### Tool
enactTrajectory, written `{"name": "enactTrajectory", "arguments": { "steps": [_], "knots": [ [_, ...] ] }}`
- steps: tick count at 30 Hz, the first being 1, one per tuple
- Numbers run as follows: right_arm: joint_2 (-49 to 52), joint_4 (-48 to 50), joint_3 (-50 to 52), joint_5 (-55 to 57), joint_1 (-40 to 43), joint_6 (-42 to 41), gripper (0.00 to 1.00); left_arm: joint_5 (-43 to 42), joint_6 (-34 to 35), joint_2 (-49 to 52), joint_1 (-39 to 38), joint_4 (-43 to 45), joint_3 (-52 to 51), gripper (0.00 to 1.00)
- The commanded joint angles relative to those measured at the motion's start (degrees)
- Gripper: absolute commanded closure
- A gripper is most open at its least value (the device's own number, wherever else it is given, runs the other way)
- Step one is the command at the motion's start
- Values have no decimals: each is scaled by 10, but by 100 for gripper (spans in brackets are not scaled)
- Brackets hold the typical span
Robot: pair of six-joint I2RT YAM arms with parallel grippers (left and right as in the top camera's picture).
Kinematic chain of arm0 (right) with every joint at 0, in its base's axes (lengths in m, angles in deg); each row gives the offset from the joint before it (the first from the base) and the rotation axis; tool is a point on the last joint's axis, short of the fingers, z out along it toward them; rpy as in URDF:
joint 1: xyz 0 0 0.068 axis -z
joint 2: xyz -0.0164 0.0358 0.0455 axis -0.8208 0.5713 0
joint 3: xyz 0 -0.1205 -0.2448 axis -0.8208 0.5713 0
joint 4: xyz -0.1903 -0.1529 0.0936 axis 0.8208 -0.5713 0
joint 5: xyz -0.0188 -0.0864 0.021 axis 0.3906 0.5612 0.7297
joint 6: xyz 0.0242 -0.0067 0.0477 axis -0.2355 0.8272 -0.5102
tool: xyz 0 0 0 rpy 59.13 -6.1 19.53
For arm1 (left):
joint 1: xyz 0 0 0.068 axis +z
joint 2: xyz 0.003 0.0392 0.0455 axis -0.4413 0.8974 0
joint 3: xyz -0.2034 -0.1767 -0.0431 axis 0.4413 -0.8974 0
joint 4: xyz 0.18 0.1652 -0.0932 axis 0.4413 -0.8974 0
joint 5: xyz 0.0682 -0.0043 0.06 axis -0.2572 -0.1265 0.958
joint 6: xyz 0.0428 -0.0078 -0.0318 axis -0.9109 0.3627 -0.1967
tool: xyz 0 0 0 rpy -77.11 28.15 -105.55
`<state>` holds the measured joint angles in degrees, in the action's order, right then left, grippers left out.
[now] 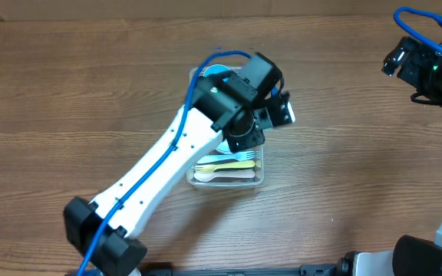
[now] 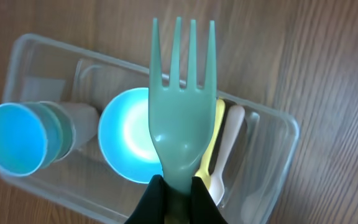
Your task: Pack container
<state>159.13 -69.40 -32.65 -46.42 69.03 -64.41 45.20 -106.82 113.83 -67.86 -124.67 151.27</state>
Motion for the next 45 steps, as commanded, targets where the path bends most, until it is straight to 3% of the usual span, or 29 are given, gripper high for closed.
{"name": "enactTrajectory", "arguments": {
  "steps": [1,6,13,17,18,24,29,32,36,40,45],
  "knots": [
    [-6,3,-1,-1,1,-3,0,4,-78,52,13,-14,-7,96],
    [-6,3,-1,-1,1,-3,0,-17,-107,125,39,-36,-14,95],
    [-6,3,-1,-1,1,-3,0,-46,-113,139,37,-70,-14,88],
    [-6,3,-1,-1,1,-3,0,-48,-107,139,38,-76,-14,73],
    [-6,3,-1,-1,1,-3,0,-47,-99,139,38,-75,-14,0],
    [-6,3,-1,-1,1,-3,0,-4,-14,120,37,-83,31,0],
    [-6,3,-1,-1,1,-3,0,128,173,42,49,-83,91,0],
    [-6,3,-1,-1,1,-3,0,226,326,-37,102,-104,94,0],
    [-6,3,-1,-1,1,-3,0,221,447,-109,237,-139,94,0],
    [-6,3,-1,-1,1,-3,0,138,466,-127,358,-155,94,0],
    [-6,3,-1,-1,1,-3,0,134,488,-123,421,-142,80,0]
  ]
}}
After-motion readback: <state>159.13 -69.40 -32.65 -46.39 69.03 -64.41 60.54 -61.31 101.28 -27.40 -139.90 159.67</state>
